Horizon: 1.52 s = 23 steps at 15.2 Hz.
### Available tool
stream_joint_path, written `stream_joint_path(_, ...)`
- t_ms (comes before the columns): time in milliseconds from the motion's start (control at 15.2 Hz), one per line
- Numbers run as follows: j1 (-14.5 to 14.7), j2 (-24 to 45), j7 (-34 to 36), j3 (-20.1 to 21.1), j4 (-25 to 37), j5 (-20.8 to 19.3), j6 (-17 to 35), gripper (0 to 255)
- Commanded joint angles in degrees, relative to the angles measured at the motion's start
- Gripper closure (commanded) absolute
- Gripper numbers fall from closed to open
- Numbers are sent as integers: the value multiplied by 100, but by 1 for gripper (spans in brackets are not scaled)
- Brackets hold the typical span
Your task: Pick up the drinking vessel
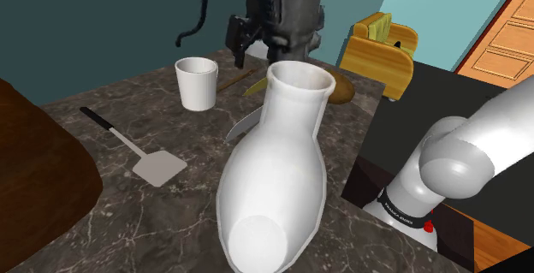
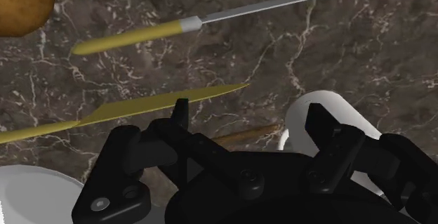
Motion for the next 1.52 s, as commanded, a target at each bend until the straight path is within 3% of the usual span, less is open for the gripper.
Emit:
stream_joint_path(0, -9, 432, 374, 254, 394, -202, 18, 0)
stream_joint_path(396, 165, 1959, 1528, 899, 1888, -1166, -229, 0)
stream_joint_path(726, 724, 3302, 2289, 1088, 3372, -2100, -743, 0)
stream_joint_path(1320, 640, 3207, 2365, 1053, 2672, -2062, -128, 0)
stream_joint_path(1386, 627, 3181, 2356, 1052, 2636, -2047, -111, 255)
stream_joint_path(1452, 628, 3183, 2359, 1052, 2631, -2049, -104, 255)
